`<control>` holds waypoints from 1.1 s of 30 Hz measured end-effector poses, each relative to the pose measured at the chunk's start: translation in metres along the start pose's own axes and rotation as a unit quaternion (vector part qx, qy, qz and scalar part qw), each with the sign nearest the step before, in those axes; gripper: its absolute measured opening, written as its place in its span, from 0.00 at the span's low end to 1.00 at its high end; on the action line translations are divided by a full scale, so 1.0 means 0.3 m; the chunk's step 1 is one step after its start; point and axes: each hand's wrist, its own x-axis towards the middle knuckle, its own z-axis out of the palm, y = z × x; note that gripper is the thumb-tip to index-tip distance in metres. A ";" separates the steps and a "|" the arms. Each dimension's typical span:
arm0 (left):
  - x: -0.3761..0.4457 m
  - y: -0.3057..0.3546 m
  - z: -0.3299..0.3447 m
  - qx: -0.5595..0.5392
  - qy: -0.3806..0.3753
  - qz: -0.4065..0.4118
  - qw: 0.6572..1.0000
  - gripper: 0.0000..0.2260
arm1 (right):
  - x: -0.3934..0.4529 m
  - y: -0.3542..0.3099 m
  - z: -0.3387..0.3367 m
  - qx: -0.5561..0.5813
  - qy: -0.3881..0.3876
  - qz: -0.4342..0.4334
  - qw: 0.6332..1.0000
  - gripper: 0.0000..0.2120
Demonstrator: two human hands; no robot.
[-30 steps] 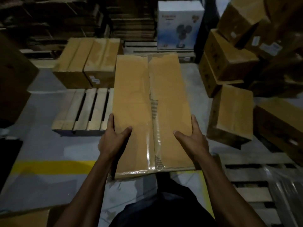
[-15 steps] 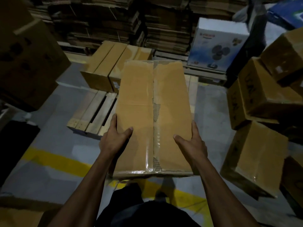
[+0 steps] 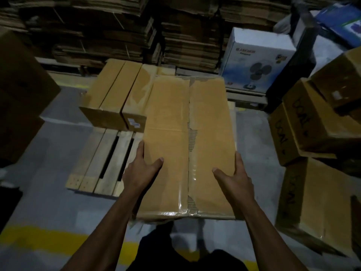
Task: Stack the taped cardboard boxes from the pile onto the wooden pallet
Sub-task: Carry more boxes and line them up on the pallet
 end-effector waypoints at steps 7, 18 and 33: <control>0.291 0.145 -0.076 -0.018 -0.010 0.058 0.998 0.41 | 0.163 -0.233 0.012 0.011 0.049 -0.002 0.999 0.44; 0.754 0.346 0.076 -0.042 -0.024 0.064 0.997 0.40 | 0.647 -0.364 0.056 0.023 0.070 -0.011 0.997 0.44; 1.470 0.281 0.625 0.007 -0.049 -0.003 0.999 0.39 | 1.458 -0.184 0.431 0.038 -0.007 0.105 0.994 0.54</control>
